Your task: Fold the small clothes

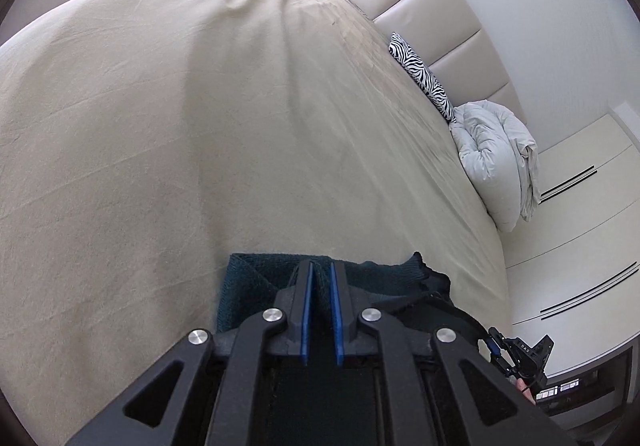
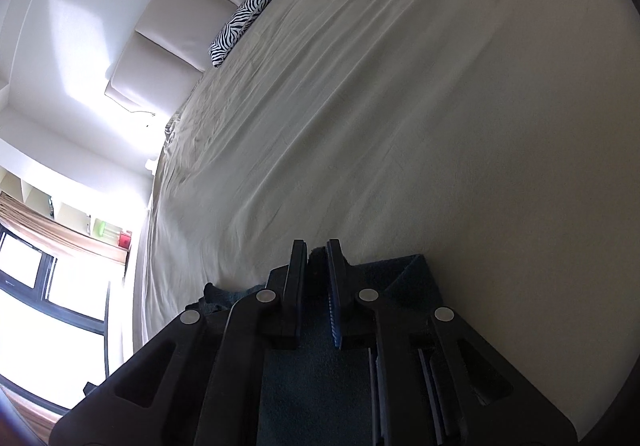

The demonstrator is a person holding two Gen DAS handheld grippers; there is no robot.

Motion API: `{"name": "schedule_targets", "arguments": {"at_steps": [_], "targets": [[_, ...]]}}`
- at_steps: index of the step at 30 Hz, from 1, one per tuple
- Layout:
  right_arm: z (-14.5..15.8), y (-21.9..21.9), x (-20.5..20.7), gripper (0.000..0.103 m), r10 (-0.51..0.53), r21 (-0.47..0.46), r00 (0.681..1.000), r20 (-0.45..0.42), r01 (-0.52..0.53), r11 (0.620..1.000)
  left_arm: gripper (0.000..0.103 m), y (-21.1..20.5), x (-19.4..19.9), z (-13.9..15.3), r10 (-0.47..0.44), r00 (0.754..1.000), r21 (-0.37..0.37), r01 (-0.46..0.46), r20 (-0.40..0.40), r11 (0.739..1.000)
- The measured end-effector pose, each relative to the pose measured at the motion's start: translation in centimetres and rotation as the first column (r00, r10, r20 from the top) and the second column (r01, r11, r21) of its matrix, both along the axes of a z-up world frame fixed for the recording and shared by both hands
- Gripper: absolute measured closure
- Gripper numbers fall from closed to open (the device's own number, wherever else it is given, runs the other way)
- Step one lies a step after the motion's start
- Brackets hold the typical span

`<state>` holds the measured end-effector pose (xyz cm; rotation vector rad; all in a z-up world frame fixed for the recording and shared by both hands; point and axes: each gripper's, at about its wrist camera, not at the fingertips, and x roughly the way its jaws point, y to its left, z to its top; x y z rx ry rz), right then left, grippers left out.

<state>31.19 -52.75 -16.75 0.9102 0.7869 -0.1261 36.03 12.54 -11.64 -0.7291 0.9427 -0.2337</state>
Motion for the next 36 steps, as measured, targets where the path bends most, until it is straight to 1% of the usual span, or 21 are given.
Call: {"name": "schedule_targets", "arguments": {"at_steps": [1, 2, 3, 4, 7, 10, 12, 14, 16, 18, 21, 23, 26, 27, 29, 31, 33, 36], "targets": [[-0.2, 0.1, 0.6, 0.08, -0.004, -0.032, 1.0, -0.015, 0.004, 0.999, 0.079, 0.0, 0.1, -0.3, -0.002, 1.0, 0.001, 0.002, -0.007, 1.0], [-0.5, 0.2, 1.0, 0.063, -0.01, -0.055, 0.999, -0.035, 0.008, 0.998, 0.062, 0.1, -0.1, -0.4, -0.002, 1.0, 0.0, 0.002, -0.01, 1.0], [-0.6, 0.3, 1.1, 0.053, -0.012, -0.061, 0.999, -0.039, 0.01, 0.998, 0.05, 0.2, -0.3, -0.4, 0.006, 1.0, 0.003, -0.006, -0.011, 1.0], [-0.6, 0.4, 1.0, 0.048, -0.014, -0.065, 0.999, -0.03, 0.012, 0.998, 0.049, 0.4, -0.7, -0.3, 0.015, 1.0, 0.001, -0.015, -0.005, 1.0], [-0.3, 0.6, 0.3, 0.048, -0.014, -0.106, 1.0, -0.021, 0.012, 0.994, 0.049, 0.9, -2.2, 0.5, 0.024, 0.999, -0.015, -0.023, 0.023, 1.0], [0.4, 1.3, -1.1, 0.048, 0.024, -0.117, 1.0, -0.01, -0.025, 0.993, 0.049, 0.6, -4.5, 1.8, 0.008, 0.997, 0.04, -0.011, 0.072, 0.999], [1.3, 2.3, -2.5, 0.048, 0.073, -0.176, 0.997, -0.015, -0.074, 0.982, 0.049, -0.1, -6.1, 2.0, -0.021, 0.996, 0.097, 0.013, 0.081, 0.995], [2.0, 3.8, -3.7, 0.048, 0.127, -0.238, 0.991, -0.033, -0.131, 0.962, 0.049, -0.8, -7.3, 1.6, -0.038, 0.997, 0.161, 0.026, 0.07, 0.987], [2.3, 5.2, -5.0, 0.048, 0.177, -0.286, 0.983, -0.055, -0.185, 0.94, 0.049, -1.1, -8.4, 1.0, -0.046, 0.997, 0.183, 0.035, 0.058, 0.983], [2.3, 7.0, -6.2, 0.048, 0.218, -0.34, 0.972, -0.091, -0.236, 0.91, 0.049, -1.4, -9.5, 0.4, -0.045, 0.998, 0.214, 0.034, 0.047, 0.976], [2.2, 9.3, -7.9, 0.048, 0.252, -0.398, 0.96, -0.123, -0.281, 0.873, 0.051, -2.1, -11.3, 0.1, -0.066, 0.996, 0.27, 0.048, 0.057, 0.962], [2.1, 9.9, -9.3, 0.048, 0.262, -0.408, 0.957, -0.126, -0.29, 0.865, 0.054, -2.7, -12.1, 0.1, -0.08, 0.995, 0.31, 0.058, 0.059, 0.949], [2.0, 9.5, -11.5, 0.048, 0.241, -0.431, 0.961, -0.132, -0.275, 0.86, 0.056, -3.0, -12.7, -0.3, -0.093, 0.994, 0.349, 0.068, 0.055, 0.935], [2.0, 9.3, -11.9, 0.048, 0.231, -0.442, 0.964, -0.134, -0.266, 0.856, 0.061, -3.0, -12.8, -0.5, -0.092, 0.995, 0.357, 0.069, 0.048, 0.932], [1.7, 8.9, -12.4, 0.048, 0.219, -0.45, 0.966, -0.138, -0.258, 0.855, 0.066, -2.7, -12.9, -1.0, -0.088, 0.995, 0.363, 0.068, 0.037, 0.929], [1.5, 8.5, -12.9, 0.048, 0.206, -0.443, 0.968, -0.144, -0.249, 0.861, 0.067, -2.5, -12.9, -1.6, -0.081, 0.997, 0.373, 0.068, 0.019, 0.925], [1.0, 8.1, -13.1, 0.048, 0.204, -0.438, 0.967, -0.153, -0.252, 0.863, 0.069, -2.4, -13.2, -1.9, -0.081, 0.997, 0.37, 0.068, 0.019, 0.927], [-0.3, 7.8, -13.3, 0.05, 0.2, -0.43, 0.961, -0.193, -0.266, 0.863, 0.07, -3.1, -13.3, -1.8, -0.097, 0.995, 0.418, 0.078, 0.024, 0.905]]}}
